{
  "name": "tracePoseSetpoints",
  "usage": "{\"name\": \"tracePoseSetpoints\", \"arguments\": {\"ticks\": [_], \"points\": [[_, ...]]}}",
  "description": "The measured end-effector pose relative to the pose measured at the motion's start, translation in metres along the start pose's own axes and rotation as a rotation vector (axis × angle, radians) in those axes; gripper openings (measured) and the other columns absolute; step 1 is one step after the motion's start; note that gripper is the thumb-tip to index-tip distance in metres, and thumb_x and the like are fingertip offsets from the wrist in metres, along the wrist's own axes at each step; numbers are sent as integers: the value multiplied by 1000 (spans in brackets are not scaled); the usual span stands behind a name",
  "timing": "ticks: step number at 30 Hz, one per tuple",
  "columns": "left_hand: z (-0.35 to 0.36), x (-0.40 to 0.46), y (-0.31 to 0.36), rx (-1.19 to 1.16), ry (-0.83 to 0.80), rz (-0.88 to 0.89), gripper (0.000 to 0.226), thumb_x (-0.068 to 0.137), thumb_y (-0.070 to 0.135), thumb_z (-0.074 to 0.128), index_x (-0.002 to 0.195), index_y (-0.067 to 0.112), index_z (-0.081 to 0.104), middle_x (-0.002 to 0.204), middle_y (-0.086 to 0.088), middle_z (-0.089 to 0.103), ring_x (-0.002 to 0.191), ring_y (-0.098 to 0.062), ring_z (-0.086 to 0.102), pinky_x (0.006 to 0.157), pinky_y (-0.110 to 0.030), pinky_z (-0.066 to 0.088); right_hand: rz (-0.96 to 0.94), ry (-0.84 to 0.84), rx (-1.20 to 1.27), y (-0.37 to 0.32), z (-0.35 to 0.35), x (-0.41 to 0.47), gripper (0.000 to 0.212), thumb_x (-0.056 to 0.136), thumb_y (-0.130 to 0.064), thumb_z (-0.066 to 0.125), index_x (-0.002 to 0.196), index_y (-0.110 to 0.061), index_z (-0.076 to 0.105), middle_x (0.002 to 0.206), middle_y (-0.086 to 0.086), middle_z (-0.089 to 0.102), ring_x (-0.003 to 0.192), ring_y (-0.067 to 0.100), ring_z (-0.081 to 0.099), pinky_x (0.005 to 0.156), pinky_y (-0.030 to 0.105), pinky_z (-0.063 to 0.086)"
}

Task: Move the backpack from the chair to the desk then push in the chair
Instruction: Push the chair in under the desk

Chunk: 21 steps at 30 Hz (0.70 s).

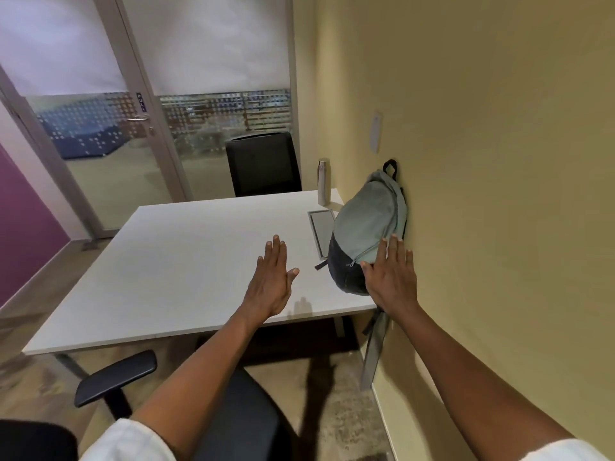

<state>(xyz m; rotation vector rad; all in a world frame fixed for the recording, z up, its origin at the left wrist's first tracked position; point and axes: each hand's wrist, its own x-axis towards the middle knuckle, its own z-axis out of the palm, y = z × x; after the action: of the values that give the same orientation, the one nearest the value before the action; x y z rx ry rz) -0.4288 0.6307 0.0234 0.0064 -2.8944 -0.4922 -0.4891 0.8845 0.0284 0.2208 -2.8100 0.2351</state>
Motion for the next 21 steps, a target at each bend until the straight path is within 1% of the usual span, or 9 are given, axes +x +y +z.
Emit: {"name": "tracePoseSetpoints", "arguments": {"ticks": [4, 8, 16, 21], "points": [[-15, -20, -17, 3, 2, 24, 66, 107, 39, 24, 158, 9, -6, 165, -7, -20, 152, -22, -17, 124, -40, -2, 32, 8, 5, -20, -7, -19, 70, 100, -45, 39, 150, 2, 26, 158, 26, 25, 146, 40, 24, 120, 50, 20], [-30, -39, -40, -17, -22, 69, 66, 108, 38, 25, 158, 9, -6, 165, -7, -19, 152, -22, -17, 126, -42, -1, 77, 6, -27, -51, -12, -45, 72, 102, -48, 31, 153, 1, 17, 161, 25, 18, 149, 38, 17, 122, 49, 16], [-66, -96, -100, -102, -78, 160, 67, 108, 36, 28, 158, 11, -7, 165, -5, -19, 152, -18, -17, 122, -36, -6, 146, -7, -109, -131, -24, -121, 71, 103, -48, 24, 154, 1, 15, 161, 25, 16, 150, 38, 15, 123, 49, 15], [-86, -127, -125, -116, -97, 207, 67, 108, 37, 28, 158, 11, -7, 165, -4, -20, 152, -17, -17, 122, -35, -8, 149, 24, -130, -170, -33, -157, 71, 102, -48, 26, 154, 1, 17, 161, 25, 18, 150, 38, 17, 122, 48, 14]]}}
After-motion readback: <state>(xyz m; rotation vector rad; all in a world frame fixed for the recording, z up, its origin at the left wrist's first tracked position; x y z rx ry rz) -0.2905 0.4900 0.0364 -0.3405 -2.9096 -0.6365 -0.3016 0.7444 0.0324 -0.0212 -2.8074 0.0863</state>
